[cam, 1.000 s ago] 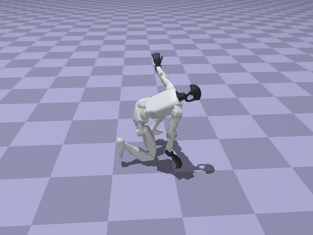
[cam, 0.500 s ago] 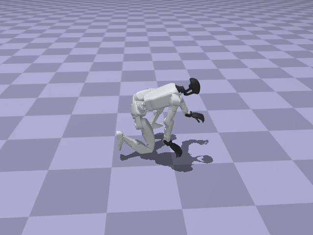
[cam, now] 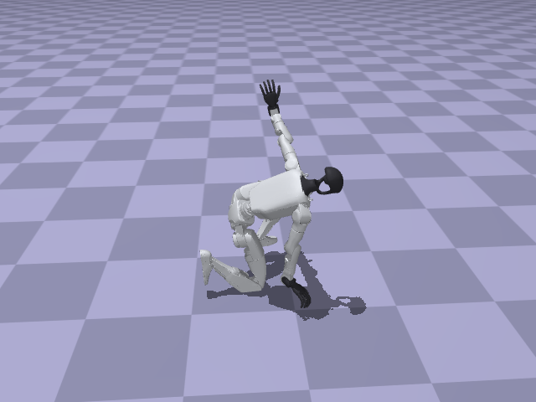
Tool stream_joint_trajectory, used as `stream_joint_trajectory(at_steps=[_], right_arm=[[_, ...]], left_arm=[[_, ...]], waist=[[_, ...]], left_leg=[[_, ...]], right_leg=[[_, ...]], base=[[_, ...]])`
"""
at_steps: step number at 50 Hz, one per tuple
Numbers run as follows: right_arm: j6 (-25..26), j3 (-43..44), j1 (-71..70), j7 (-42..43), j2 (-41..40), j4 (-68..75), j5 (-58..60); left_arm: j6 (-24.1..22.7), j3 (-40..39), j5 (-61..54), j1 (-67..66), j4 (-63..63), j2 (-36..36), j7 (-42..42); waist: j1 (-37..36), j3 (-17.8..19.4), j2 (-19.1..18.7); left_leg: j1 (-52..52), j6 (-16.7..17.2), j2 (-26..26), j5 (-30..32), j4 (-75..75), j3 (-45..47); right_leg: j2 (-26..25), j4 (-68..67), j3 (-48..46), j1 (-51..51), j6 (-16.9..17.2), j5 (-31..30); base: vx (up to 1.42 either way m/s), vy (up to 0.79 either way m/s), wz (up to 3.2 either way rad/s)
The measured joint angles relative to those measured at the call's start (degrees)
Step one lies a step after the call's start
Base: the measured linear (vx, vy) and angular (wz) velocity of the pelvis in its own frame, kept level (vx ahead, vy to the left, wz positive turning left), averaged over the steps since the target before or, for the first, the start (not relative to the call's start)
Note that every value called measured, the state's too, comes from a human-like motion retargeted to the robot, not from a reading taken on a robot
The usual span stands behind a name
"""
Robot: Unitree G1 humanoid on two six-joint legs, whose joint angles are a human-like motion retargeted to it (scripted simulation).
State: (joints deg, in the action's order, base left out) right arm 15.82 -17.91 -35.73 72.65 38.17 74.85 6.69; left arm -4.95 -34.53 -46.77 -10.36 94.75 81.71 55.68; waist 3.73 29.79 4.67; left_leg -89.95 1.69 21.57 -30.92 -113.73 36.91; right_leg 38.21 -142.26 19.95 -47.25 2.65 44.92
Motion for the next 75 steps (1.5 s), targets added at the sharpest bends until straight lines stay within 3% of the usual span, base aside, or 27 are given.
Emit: stream_joint_trajectory(at_steps=[4, 8, 11, 15, 20, 22, 25, 28, 32, 35, 39, 42, 46, 51, 55, 57, 60, 62, 65, 70, 75], right_arm=[[0.0, -3.7, -3.4, -0.1, -3.8, 0.0, 0.2], [0.0, -8.5, -8.1, -0.3, -9.9, -0.7, 0.4], [0.1, -12.1, -11.7, -0.4, -14.2, -1.5, 0.5], [-0.3, -15.3, -13.7, -0.1, -17.2, -2.8, 0.0], [-4.0, -18.0, -16.3, -1.5, -23.6, -4.3, -1.1], [-5.3, -22.6, -19.7, -2.3, -26.1, -3.8, -2.3], [-6.3, -24.2, -20.8, -2.4, -26.6, -4.5, -2.1], [-6.1, -23.4, -20.6, -1.9, -26.1, -5.1, -1.6], [-5.1, -19.7, -18.2, -0.9, -23.8, -5.0, 0.8], [-3.9, -13.6, -14.2, -0.1, -21.3, -5.3, 3.9], [-2.6, -9.0, -10.9, 0.2, -17.5, -4.2, 4.7], [-1.0, -2.9, -7.0, 0.5, -14.5, -3.3, 5.6], [0.4, 1.7, -1.8, 0.2, -7.5, -2.5, 4.1], [1.0, 4.6, 2.2, -0.2, -0.4, -1.9, 2.8], [1.4, 2.5, 0.8, -0.4, -0.2, -1.6, 2.0], [1.6, 0.8, -0.8, -0.3, -2.1, -1.5, 1.8], [1.8, -1.7, -3.5, -0.1, -6.0, -1.6, 2.0], [1.8, -3.3, -5.3, 0.1, -9.0, -2.1, 2.2], [1.7, -5.8, -8.1, 0.6, -13.5, -3.4, 2.4], [1.5, -9.7, -11.5, -0.3, -17.6, -4.6, 2.3], [-0.3, -13.7, -13.4, -2.0, -20.0, -5.3, 1.0]], left_arm=[[1.0, -1.3, 6.1, -2.2, -6.3, -1.3, -2.0], [1.7, 6.6, 9.8, 7.6, -12.5, -2.0, -6.0], [1.6, 20.6, 12.8, 24.4, -17.9, -5.5, -6.0], [1.8, 48.9, 19.8, 55.5, -25.6, -17.2, 2.0], [6.8, 76.6, 43.1, 80.5, -30.4, -32.8, 5.2], [9.6, 84.6, 54.1, 88.1, -27.7, -37.1, 2.8], [10.1, 85.3, 58.0, 92.4, -26.6, -41.3, 2.3], [10.1, 85.4, 57.5, 92.2, -27.6, -38.3, 4.8], [10.0, 89.7, 64.2, 86.8, -31.2, -25.3, 3.5], [7.4, 87.4, 64.0, 77.3, -33.5, -13.7, -1.2], [3.9, 76.1, 53.6, 60.1, -26.3, -2.5, -7.1], [2.1, 60.3, 38.7, 46.9, -17.1, 2.4, -9.6], [0.1, 36.6, 15.5, 30.0, -6.5, 4.4, -6.5], [-0.7, 7.9, 4.5, 3.6, -0.1, 1.1, -1.9], [-1.1, -11.8, 0.7, -14.3, -1.9, -4.1, -0.9], [-1.0, -17.0, 0.4, -18.4, -4.2, -5.6, -1.1], [-0.1, -18.5, 3.3, -18.7, -7.8, -6.2, -2.3], [0.7, -14.4, 6.6, -14.8, -10.6, -5.8, -3.7], [1.3, -2.2, 12.2, -4.5, -16.8, -6.2, -6.8], [2.6, 33.5, 23.7, 27.4, -28.9, -12.7, -11.8], [5.2, 66.9, 37.8, 64.2, -32.2, -27.9, -6.9]], waist=[[4.5, 0.0, 3.6], [11.1, 0.0, 8.9], [16.7, 0.0, 12.6], [21.7, 0.0, 16.3], [27.4, 0.0, 23.8], [31.2, 0.0, 25.1], [33.3, 0.0, 25.1], [33.1, 0.0, 25.1], [29.5, 0.0, 24.8], [24.0, 0.0, 22.2], [17.4, 0.0, 17.7], [11.0, 0.0, 14.5], [3.8, 0.0, 7.8], [-1.1, 0.0, 1.0], [0.1, 0.0, 1.0], [1.7, 0.0, 2.8], [4.9, 0.0, 6.3], [7.3, 0.0, 8.8], [11.5, 0.0, 12.5], [17.4, 0.0, 15.5], [22.0, 0.0, 18.8]], left_leg=[[0.0, 1.4, -0.5, 0.9, 0.9, 0.2], [0.0, 3.5, -0.7, 2.2, 2.1, 0.1], [0.0, 5.0, -0.8, 3.5, 3.0, 0.1], [0.0, 6.3, -1.2, 5.5, 4.2, 0.2], [0.0, 9.0, -0.8, 7.7, 5.6, -0.1], [0.0, 9.8, -1.4, 8.8, 6.8, 0.4], [0.0, 10.3, -1.3, 9.4, 7.1, 1.0], [0.0, 9.5, -1.4, 9.5, 6.9, 2.1], [0.0, 7.8, -1.1, 9.3, 5.9, 3.0], [0.0, 7.0, 0.0, 8.1, 4.4, 2.6], [0.0, 5.9, 0.1, 6.6, 3.8, 2.4], [0.0, 5.0, 0.6, 4.8, 2.7, 1.9], [0.0, 3.0, 0.5, 3.1, 1.8, 1.5], [0.0, 1.6, 0.4, 2.0, 1.3, 1.0], [0.0, 1.8, 0.2, 2.0, 1.6, 1.0], [0.0, 2.4, 0.1, 2.3, 2.1, 1.0], [0.0, 3.8, -0.1, 3.1, 2.9, 0.9], [0.0, 5.0, -0.1, 3.7, 3.5, 0.7], [0.0, 6.9, 0.0, 4.7, 4.6, 0.4], [0.0, 9.9, 0.0, 6.8, 6.3, -0.4], [0.0, 11.6, -0.5, 9.2, 8.0, -0.4]], right_leg=[[-0.4, -0.3, 0.1, -0.2, 0.4, -0.1], [-1.4, -0.9, 0.2, -0.3, 0.9, -0.2], [-1.8, -1.6, 0.0, -0.5, 0.8, -0.3], [-2.1, -2.7, -0.7, -0.5, 0.4, -0.4], [-4.8, -3.6, -1.5, 0.2, 1.2, -0.7], [-5.1, -3.6, -1.5, -0.3, 2.1, -1.1], [-4.8, -3.7, -1.3, -0.6, 2.1, -1.1], [-2.7, -3.9, -0.7, -1.4, 1.6, -0.7], [-0.4, -3.8, 0.2, -1.8, 1.4, -0.2], [-1.2, -3.5, 0.6, -1.3, 1.5, 0.0], [-1.5, -2.6, 0.9, -1.6, 1.8, -0.4], [-1.0, -2.3, 0.9, -1.8, 0.5, -0.2], [0.2, -1.6, 0.4, -1.8, -0.6, -0.2], [0.5, -0.9, -0.1, -1.6, -1.2, -0.4], [0.8, -0.9, -0.1, -2.2, -1.5, -0.5], [0.8, -1.1, 0.0, -2.6, -1.7, -0.5], [0.5, -1.5, -0.1, -3.0, -1.8, -0.6], [-0.2, -1.8, -0.2, -3.2, -1.8, -0.7], [-1.6, -2.4, -0.4, -3.5, -1.6, -0.9], [-4.6, -3.4, -1.1, -3.4, -1.6, -1.6], [-6.2, -4.6, -2.2, -3.2, -1.4, -2.1]], base=[[-0.03, -0.03, 0.08], [-0.08, -0.07, 0.12], [-0.11, -0.07, 0.1], [-0.12, -0.04, 0.1], [-0.11, -0.03, 0.05], [-0.08, 0.01, 0.19], [-0.01, 0.04, 0.03], [0.02, 0.07, 0.05], [0.06, 0.04, -0.02], [0.1, 0.0, -0.22], [0.08, 0.0, -0.05], [0.1, 0.01, -0.15], [0.08, 0.03, -0.07], [0.02, 0.01, -0.03], [0.0, 0.0, 0.0], [-0.04, -0.06, 0.12], [-0.07, -0.08, 0.12], [-0.1, -0.09, 0.11], [-0.11, -0.1, 0.09], [-0.13, -0.08, 0.06], [-0.14, -0.03, 0.07]])
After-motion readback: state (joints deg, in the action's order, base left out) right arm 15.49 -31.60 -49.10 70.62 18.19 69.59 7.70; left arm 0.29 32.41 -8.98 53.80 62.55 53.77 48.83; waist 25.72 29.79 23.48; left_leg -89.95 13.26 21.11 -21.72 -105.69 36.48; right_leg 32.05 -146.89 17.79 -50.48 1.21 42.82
